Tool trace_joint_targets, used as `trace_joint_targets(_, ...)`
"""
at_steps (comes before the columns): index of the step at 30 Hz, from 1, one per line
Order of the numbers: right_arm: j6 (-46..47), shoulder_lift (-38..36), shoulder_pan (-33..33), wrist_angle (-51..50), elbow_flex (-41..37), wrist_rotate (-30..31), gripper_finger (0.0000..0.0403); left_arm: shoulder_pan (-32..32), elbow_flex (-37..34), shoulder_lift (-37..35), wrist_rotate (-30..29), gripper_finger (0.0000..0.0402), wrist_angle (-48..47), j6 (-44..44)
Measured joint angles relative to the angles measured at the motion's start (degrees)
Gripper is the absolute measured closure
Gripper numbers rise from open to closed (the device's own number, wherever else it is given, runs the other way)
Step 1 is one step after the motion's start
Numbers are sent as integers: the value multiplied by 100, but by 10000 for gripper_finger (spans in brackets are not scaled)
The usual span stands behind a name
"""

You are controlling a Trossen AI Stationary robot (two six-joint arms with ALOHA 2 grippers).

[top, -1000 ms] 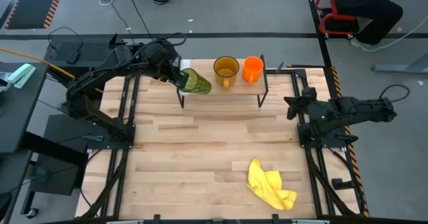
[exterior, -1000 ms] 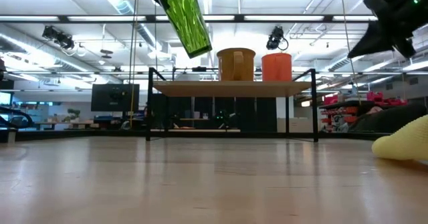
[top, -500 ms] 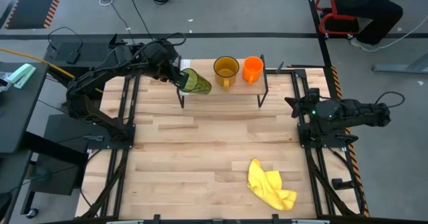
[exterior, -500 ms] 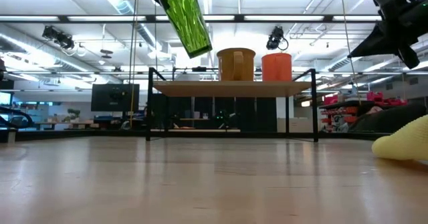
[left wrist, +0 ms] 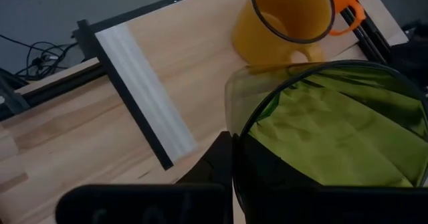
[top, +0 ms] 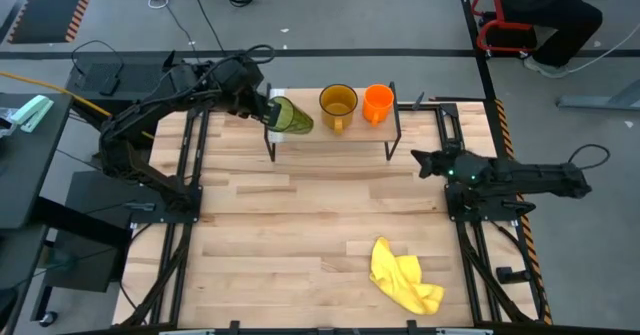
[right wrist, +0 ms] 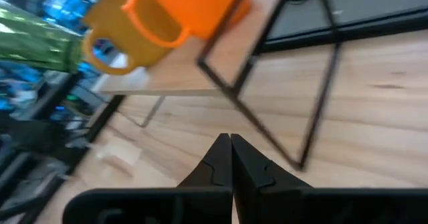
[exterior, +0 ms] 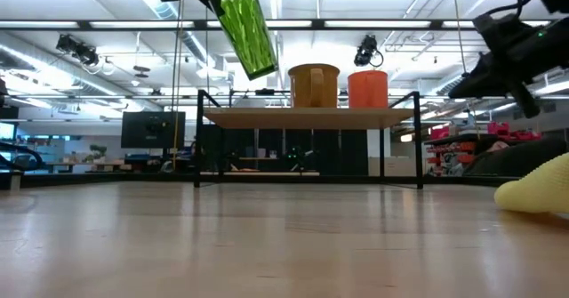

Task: Stack small to large cups/mugs on shelf
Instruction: Put the green cup on the shelf

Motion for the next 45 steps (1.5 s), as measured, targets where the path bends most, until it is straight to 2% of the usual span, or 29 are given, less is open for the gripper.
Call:
trace_joint_targets(3,-509,1,-448,865,-297,-465,403,15,0,0,13,390,-5,98)
trace_joint_targets(6,-634,18,-1036,904,-343,-844,403,20,0,0,4,390,-9,130)
trace_joint_targets(13,-1309,225,-2408,1443,-343,-2222,403,20,0,0,4,390,-9,272)
trace_joint_targets(21,-1910,917,-4244,1730,-343,-4345,403,22,0,2,4,390,-9,237)
trace_joint_targets(25,-2108,1341,-4840,2320,-341,-5185,403,22,0,2,4,390,-9,193)
trace_joint_targets(31,-2169,1914,-5107,2861,-341,-5783,403,22,0,84,7,390,-23,126)
trace_joint_targets(39,-2271,2688,-4988,3436,-341,-5861,403,21,-1,490,134,390,-46,182)
trace_joint_targets(45,-2249,3028,-4783,3939,-341,-5859,403,94,0,527,131,390,-44,277)
